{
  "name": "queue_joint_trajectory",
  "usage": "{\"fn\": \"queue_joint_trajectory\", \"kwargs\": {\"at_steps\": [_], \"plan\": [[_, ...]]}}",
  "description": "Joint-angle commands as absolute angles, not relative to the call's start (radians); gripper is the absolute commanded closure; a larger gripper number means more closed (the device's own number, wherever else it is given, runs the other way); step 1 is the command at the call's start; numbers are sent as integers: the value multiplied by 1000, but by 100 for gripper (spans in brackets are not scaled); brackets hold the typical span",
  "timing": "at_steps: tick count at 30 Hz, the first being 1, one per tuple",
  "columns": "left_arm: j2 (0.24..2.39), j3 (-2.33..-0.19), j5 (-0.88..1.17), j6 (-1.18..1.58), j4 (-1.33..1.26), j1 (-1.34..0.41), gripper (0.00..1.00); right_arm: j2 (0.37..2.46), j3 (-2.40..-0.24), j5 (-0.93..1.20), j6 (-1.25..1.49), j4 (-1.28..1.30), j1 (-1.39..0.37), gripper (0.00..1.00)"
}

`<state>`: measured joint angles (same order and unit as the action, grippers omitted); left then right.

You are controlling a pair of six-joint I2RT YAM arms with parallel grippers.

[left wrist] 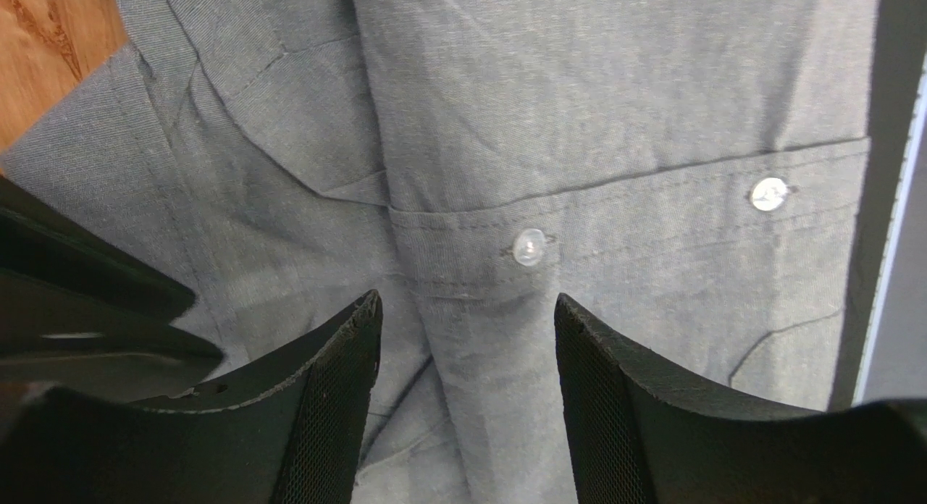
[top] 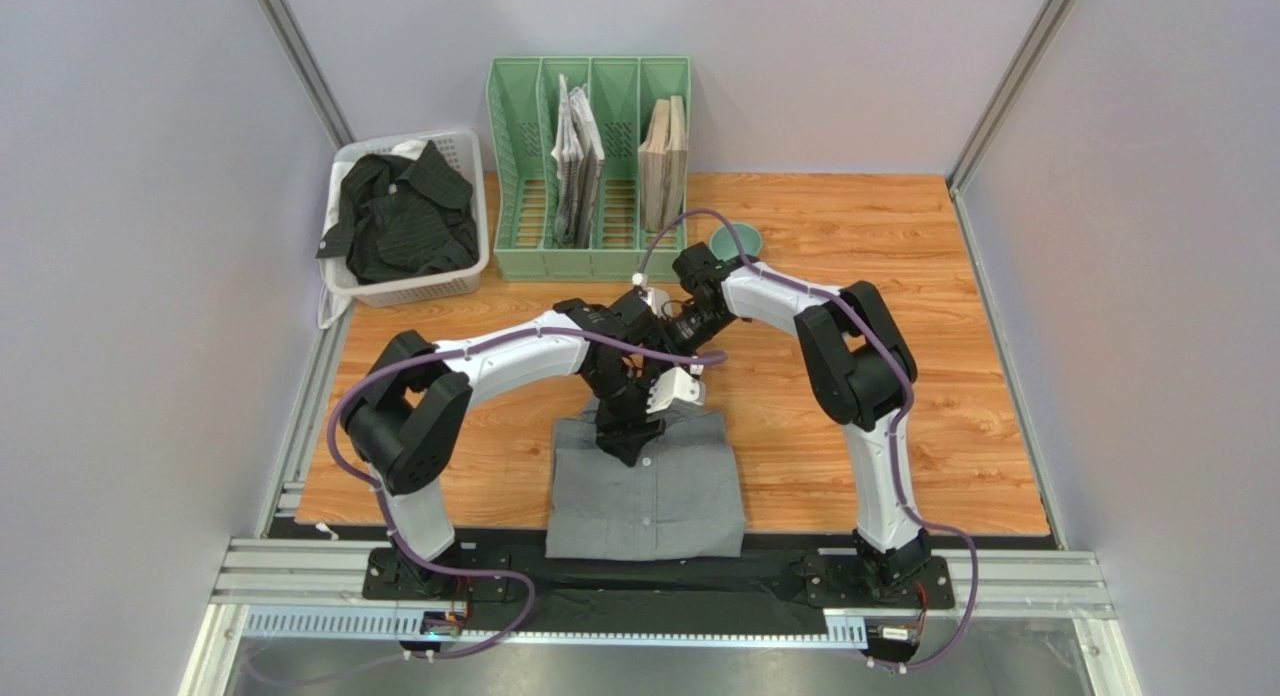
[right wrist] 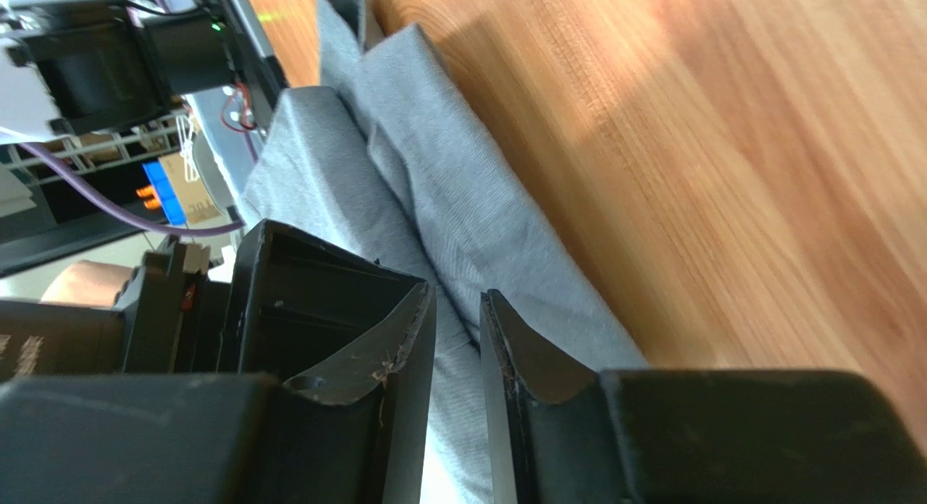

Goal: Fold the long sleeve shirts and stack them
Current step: Fold the shirt

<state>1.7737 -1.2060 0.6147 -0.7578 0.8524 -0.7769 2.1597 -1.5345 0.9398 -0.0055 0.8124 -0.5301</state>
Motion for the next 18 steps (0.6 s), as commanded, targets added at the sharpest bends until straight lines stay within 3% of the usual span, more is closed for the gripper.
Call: {"fn": "queue_joint_trajectory", "kwargs": {"at_steps": [1, 5, 9, 13, 18], "plan": [[1812, -1252, 611, -773, 853, -776, 34, 2203, -1536, 910, -46, 801, -538, 73], [1832, -1252, 630, -790, 874, -778, 38, 2223, -1539, 888, -58, 798, -538, 73], [1815, -1253, 679, -807, 922, -778, 64, 2233, -1548, 853, -74, 796, -538, 74], [1784, -1288, 690, -827, 998, -776, 98, 2237, -1548, 838, -84, 804, -538, 75], [1769, -1356, 655, -850, 1069, -753, 100, 2230, -1539, 848, -104, 819, -538, 75]]}}
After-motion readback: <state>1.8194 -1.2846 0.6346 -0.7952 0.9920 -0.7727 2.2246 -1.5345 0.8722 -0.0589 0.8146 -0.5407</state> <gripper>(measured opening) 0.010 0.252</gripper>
